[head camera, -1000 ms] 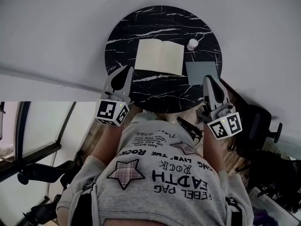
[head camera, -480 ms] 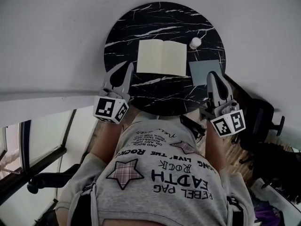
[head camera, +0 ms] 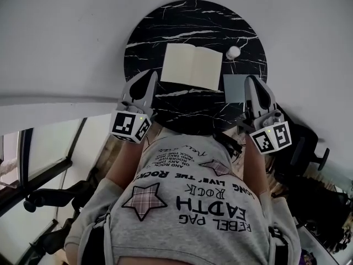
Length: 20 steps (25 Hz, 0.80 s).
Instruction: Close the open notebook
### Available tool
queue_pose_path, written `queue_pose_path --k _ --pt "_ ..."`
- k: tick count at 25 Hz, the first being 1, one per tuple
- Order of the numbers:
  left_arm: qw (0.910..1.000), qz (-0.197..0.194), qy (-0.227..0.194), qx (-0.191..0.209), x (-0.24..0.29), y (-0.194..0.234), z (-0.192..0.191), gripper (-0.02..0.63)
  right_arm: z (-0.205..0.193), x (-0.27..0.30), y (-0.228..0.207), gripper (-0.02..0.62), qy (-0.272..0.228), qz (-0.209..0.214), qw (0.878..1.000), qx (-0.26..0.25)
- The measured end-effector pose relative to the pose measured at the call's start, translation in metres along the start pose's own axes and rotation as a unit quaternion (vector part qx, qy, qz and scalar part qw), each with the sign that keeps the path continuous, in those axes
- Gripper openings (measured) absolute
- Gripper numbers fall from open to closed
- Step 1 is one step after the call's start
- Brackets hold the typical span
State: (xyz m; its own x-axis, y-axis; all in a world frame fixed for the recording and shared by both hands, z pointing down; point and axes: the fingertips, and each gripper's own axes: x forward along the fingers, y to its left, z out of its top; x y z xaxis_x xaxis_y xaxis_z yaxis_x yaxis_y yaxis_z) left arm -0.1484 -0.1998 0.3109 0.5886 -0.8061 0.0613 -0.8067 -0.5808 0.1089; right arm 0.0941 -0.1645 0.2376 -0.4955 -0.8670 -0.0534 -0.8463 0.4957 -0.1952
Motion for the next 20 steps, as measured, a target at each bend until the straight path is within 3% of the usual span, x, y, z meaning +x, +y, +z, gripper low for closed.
queue_pose_path --k 10,20 --pt "0.9985 0.053 0.005 0.007 0.009 0.008 -0.008 0.009 -0.002 0.003 -0.009 0.014 0.008 0.044 0.999 0.006" --pt "0.9965 0.08 0.022 0.0 0.02 0.008 -0.033 0.009 -0.021 -0.01 -0.026 0.014 0.026 0.052 0.998 0.024"
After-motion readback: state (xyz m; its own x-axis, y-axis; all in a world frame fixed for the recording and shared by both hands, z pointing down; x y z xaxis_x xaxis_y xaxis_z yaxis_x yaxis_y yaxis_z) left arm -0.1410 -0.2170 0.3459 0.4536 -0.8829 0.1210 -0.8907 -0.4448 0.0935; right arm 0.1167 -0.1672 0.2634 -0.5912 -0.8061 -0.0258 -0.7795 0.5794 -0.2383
